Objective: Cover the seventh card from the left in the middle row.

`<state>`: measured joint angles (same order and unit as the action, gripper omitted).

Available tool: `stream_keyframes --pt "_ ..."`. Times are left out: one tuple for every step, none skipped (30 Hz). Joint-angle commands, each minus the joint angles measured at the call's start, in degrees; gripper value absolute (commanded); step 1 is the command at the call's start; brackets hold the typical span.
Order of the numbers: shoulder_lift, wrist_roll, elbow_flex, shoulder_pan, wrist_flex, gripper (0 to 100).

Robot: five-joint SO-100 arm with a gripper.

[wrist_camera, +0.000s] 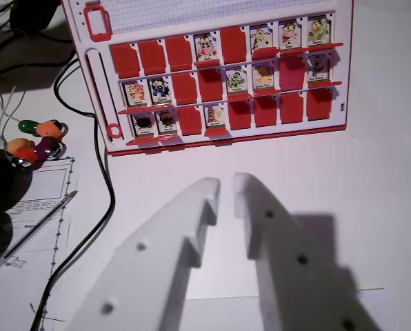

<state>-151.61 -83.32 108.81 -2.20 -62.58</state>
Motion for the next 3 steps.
stream_keyframes --pt "-0.53 0.7 -0.7 -0.88 1.85 2" --pt "-0.53 0.97 -0.7 -1.14 1.67 2" --pt "-0.44 1.14 -0.79 -1.32 1.58 2"
